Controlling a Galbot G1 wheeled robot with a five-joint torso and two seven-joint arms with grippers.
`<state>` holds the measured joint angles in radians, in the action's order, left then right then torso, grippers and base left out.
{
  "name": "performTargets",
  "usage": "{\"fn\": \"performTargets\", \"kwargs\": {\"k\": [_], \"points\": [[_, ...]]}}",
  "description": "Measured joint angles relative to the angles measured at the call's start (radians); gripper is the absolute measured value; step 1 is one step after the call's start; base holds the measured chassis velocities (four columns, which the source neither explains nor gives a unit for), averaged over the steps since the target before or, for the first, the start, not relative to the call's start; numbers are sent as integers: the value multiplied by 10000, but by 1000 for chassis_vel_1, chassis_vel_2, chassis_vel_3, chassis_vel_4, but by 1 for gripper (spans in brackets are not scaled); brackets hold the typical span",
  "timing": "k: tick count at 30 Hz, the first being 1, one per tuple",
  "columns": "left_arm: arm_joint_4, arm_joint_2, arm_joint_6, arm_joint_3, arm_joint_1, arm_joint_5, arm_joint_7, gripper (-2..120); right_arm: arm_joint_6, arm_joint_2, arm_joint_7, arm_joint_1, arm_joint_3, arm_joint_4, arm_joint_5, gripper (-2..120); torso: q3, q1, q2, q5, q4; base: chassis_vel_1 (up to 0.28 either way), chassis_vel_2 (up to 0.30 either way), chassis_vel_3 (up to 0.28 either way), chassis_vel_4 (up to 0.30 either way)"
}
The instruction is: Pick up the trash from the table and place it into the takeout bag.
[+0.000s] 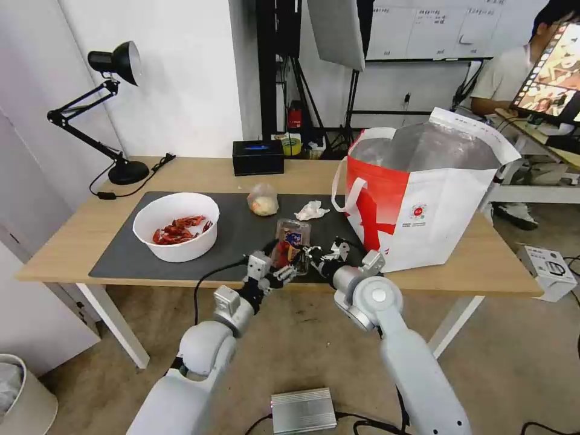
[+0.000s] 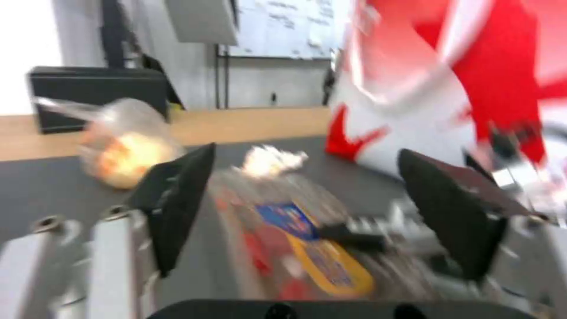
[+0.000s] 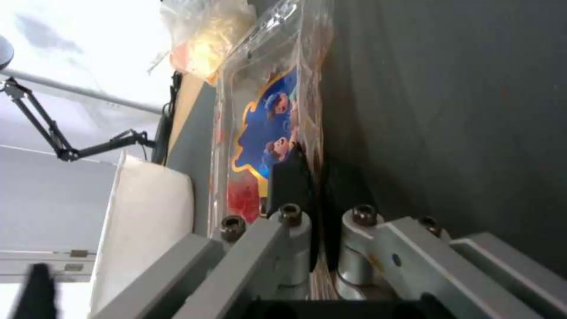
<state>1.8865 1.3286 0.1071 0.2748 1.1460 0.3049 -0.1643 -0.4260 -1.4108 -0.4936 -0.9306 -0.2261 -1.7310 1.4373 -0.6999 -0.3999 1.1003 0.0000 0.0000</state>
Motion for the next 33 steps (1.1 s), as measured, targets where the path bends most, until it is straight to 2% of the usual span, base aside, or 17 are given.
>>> {"fn": "performTargets", "kwargs": {"k": [1,2,4,6,9,10,13,17,26,29,33], "points": [[128,-64,130,187,6,377,254,95,59,-2,45,-20,-1,-4,-28,0,0,0,0,0,0,0,0,0,0],[128,-64,130,187,6,377,254,95,59,-2,45,-20,-1,-4,-28,0,0,0,0,0,0,0,0,0,0],[297,-193,349,643,151,690,687,99,136,1,141,-69,0,-44,-136,0,-1,0,-1,0,1,0,0,0,0],[365,-240,428,801,246,762,825,99,153,8,208,-98,2,-78,-208,0,-1,0,-2,0,1,0,0,0,0],[769,-423,728,1539,864,1097,1184,100,180,132,563,-228,55,-377,-607,0,-3,0,-2,-1,0,0,0,0,0],[769,-423,728,1539,864,1097,1184,100,180,132,563,-228,55,-377,-607,0,-3,0,-2,-1,0,0,0,0,0],[1217,-474,804,2314,1698,1266,1191,100,319,369,1236,-449,79,-775,-1345,0,-2,0,-3,-3,0,0,0,0,0],[1674,-544,804,2905,2376,1467,1089,100,562,658,1645,-695,39,-1158,-1733,0,-1,1,-2,2,1,0,0,0,0],[1976,-476,775,3270,2820,1601,949,100,993,1612,2378,-1268,-99,-2365,-2165,0,-1,0,-3,0,-1,0,0,0,0],[1987,-454,775,3218,2824,1686,926,100,1132,2024,2822,-1752,-365,-3173,-2649,0,-1,0,-3,2,0,0,0,0,0],[1977,-469,774,3151,2812,1715,870,100,1540,2288,3332,-2164,-635,-3661,-3394,0,0,1,-2,1,-4,0,0,0,0]]}}
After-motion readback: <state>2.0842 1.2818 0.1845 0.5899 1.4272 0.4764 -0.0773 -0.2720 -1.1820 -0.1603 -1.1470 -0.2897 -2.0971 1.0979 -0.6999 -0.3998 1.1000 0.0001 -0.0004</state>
